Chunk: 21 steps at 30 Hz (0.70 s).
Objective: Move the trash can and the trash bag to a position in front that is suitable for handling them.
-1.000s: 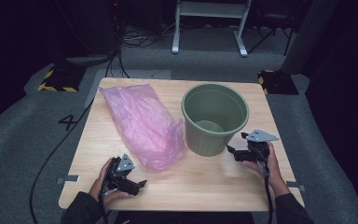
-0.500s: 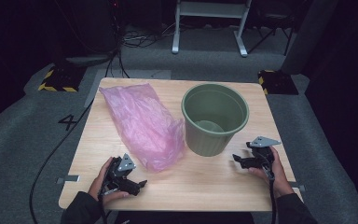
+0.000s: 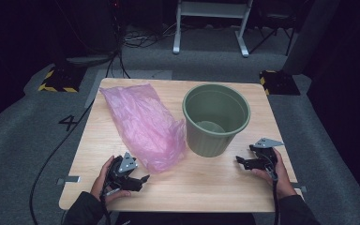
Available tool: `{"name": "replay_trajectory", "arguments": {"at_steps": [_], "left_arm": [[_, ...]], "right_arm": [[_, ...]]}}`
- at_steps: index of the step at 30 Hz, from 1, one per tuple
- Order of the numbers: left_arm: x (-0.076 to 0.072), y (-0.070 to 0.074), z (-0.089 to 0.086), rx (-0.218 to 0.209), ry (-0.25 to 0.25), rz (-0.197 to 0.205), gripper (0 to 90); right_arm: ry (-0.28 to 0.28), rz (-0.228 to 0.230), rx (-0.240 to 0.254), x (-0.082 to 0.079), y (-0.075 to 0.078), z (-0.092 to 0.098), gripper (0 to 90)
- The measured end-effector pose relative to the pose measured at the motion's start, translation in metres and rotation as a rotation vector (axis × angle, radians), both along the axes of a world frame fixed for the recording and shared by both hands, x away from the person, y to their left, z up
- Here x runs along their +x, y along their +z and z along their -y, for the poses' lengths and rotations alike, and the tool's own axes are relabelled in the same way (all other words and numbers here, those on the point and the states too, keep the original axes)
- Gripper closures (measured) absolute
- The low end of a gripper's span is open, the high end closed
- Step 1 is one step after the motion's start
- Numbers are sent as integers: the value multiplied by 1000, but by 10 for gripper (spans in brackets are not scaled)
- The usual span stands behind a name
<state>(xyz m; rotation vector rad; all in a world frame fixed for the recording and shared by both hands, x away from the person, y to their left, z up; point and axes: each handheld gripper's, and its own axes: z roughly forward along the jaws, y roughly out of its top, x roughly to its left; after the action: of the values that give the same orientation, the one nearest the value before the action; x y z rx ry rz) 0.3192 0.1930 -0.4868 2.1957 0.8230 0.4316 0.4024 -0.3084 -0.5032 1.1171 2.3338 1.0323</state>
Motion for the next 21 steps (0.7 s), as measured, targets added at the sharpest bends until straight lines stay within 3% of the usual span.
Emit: {"name": "replay_trajectory", "arguments": {"at_steps": [3, 5, 6, 13, 17, 21], "left_arm": [[-1, 4, 1, -9, -1, 28, 160], [0, 10, 1, -45, -5, 53, 161], [1, 12, 1, -44, -3, 63, 161], [9, 21, 11, -83, -33, 102, 157], [17, 23, 19, -68, -50, 105, 177], [27, 18, 21, -72, -63, 73, 321]], "right_arm": [[-2, 0, 0, 0, 0, 0, 165], [-2, 0, 0, 0, 0, -1, 167], [-3, 0, 0, 0, 0, -1, 167], [-2, 0, 1, 0, 0, -1, 165], [-2, 0, 0, 0, 0, -1, 166], [-3, 1, -2, -1, 0, -1, 170]]}}
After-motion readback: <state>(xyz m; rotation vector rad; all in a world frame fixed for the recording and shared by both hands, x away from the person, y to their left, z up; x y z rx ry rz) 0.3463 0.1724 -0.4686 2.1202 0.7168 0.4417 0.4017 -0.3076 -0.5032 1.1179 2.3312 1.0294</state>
